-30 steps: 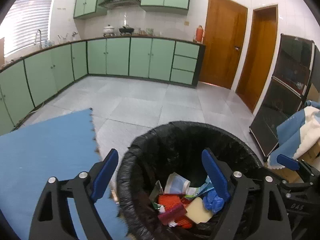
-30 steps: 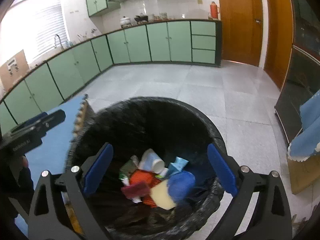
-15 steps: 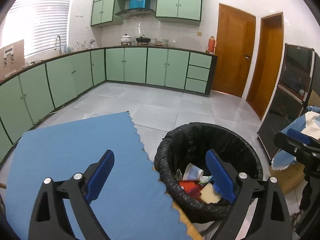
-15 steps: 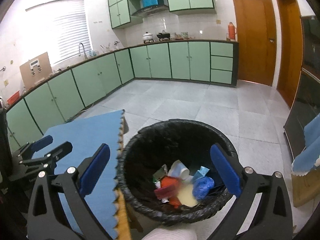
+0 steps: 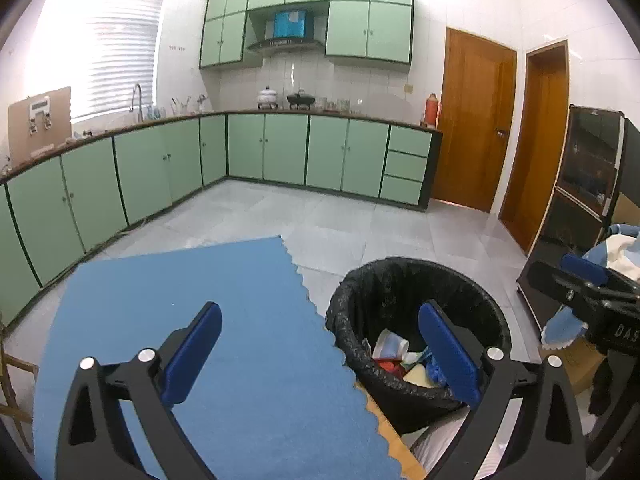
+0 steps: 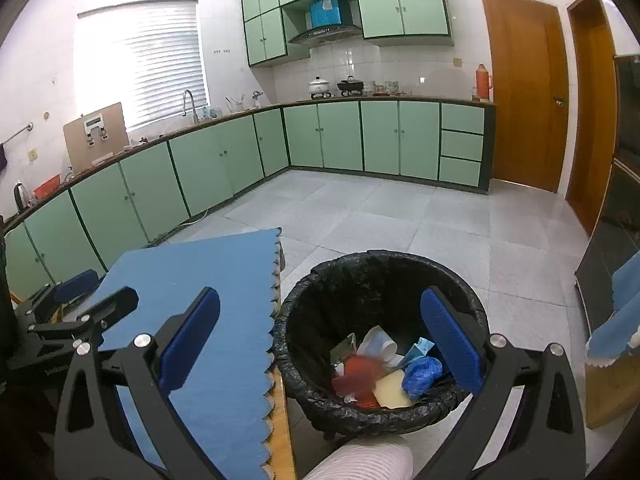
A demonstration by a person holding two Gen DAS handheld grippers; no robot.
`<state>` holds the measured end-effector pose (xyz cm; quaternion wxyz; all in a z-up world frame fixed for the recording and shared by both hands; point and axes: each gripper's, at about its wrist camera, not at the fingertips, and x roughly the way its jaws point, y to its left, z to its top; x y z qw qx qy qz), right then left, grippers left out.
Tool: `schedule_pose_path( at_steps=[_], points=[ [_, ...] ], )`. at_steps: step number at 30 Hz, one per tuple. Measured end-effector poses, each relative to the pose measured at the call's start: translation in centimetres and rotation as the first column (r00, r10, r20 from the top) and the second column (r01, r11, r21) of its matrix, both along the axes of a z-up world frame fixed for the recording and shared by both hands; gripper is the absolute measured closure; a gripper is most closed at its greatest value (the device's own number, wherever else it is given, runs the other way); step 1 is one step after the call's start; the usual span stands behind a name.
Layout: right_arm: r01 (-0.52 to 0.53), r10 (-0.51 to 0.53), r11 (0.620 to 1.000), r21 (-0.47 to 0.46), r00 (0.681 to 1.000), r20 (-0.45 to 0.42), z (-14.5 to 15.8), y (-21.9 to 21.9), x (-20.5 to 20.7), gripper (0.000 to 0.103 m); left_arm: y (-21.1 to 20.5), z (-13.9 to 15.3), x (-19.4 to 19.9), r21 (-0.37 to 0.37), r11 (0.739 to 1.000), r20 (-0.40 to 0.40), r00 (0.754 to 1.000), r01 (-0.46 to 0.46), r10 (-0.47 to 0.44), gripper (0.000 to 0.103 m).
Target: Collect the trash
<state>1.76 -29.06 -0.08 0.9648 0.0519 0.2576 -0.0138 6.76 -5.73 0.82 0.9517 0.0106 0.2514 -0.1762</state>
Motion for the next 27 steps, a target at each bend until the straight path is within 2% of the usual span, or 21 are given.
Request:
schedule_pose_path(
  at_steps=[27],
  points=[
    [-0.027,0.029,0.999,-0.029,0.997,0.072,1.7,2.0,-2.4,0.005,0.8,1.7,-2.4,-0.028,0.999,0.069,0.997,-0.023,0.025,0.006]
  ],
)
